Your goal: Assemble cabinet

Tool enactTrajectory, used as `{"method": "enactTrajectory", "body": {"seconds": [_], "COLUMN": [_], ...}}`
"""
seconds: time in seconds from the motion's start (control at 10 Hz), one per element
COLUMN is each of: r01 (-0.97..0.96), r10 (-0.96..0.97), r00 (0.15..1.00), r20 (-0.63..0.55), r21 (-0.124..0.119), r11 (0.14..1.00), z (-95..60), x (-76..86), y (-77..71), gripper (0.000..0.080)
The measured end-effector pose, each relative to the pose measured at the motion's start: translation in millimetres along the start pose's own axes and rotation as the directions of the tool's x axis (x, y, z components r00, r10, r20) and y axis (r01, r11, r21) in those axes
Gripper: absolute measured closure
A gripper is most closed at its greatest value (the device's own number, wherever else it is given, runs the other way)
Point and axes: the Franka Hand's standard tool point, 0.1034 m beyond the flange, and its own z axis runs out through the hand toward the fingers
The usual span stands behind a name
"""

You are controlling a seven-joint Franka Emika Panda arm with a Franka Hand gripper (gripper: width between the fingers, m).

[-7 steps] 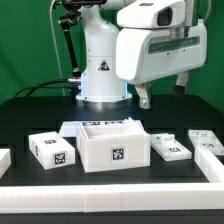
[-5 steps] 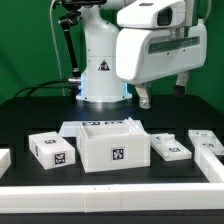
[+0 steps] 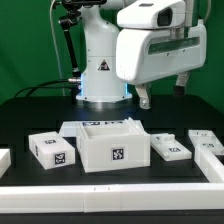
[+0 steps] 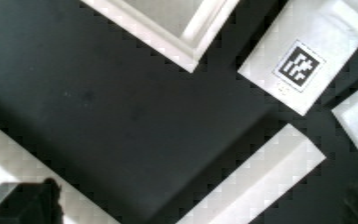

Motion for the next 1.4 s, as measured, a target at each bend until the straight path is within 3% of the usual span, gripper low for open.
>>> {"method": "enactTrajectory", "body": {"seconds": [0.2, 0.4, 0.8, 0.9, 1.0, 1.1, 1.4], "r01": [0.219, 0.273, 0.265, 0.287, 0.441, 0.523, 0.643], "r10": [-0.219, -0.273, -0.265, -0.288, -0.441, -0.524, -0.644], "r00": [0.976, 0.962, 0.964, 0.958, 0.897, 0.852, 0.765], "r20": [0.005, 0.019, 0.017, 0.013, -0.015, -0.018, -0.011], "r21": [0.007, 0.026, 0.025, 0.021, -0.026, -0.039, -0.04], "r11": [0.976, 0.962, 0.964, 0.958, 0.897, 0.851, 0.764], "z": [9.2, 18.8, 18.2, 19.1, 24.5, 32.8, 44.9], "x": [-21.1, -39.4, -37.0, -38.2, -46.8, -64.0, -90.3], "y": [-12.9, -22.7, -20.7, -20.7, -20.4, -25.6, -23.7], "gripper": [0.0003, 0.0003, 0.0003, 0.0003, 0.0003, 0.0003, 0.0003]}}
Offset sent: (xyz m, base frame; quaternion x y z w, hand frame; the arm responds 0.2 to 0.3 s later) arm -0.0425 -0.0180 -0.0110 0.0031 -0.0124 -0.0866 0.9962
